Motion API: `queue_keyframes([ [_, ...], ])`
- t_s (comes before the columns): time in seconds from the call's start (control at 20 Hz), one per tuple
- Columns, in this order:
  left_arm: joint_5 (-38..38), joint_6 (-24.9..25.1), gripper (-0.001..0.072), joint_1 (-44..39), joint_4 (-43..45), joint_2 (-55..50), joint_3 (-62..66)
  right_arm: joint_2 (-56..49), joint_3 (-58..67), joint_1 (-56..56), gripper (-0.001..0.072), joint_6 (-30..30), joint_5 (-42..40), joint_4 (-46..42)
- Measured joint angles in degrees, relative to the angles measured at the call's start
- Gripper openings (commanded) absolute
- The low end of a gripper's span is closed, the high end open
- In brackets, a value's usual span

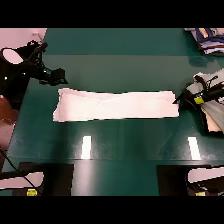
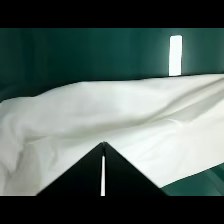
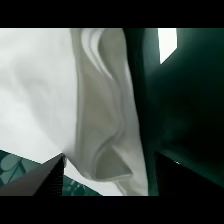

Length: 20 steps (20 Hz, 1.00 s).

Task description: Fold the shirts.

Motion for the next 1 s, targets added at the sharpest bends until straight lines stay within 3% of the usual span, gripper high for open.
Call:
queue_keyframes([
  [0.15,1.03,-0.20,0.0027,-3.48,-0.42,-0.07,0.13,-0.07,-2.64,-0.22,0.0551,-1.60,-2.23,3.10],
  [0.3,2.21,-1.11,0.0027,-7.52,-0.52,-1.07,0.15,-0.15,-3.85,0.02,0.0431,-2.51,-4.46,4.31],
  [0.4,2.93,-2.03,0.0027,-10.36,-0.55,-2.47,0.15,-0.31,-4.20,0.44,0.0394,-2.86,-5.33,4.59],
  [0.55,5.09,-2.84,0.0026,-15.04,-1.05,-4.96,0.17,-1.40,-4.46,1.88,0.0008,-3.69,-6.23,4.90],
  [0.85,10.08,-3.50,0.0026,-23.06,-2.58,-10.27,1.57,0.09,-2.58,4.15,0.0011,-7.23,-6.03,3.28],
  [1.0,11.17,-3.63,0.0026,-26.14,-3.26,-14.25,5.22,4.17,2.14,5.11,0.0010,-6.16,-2.25,4.26],
])
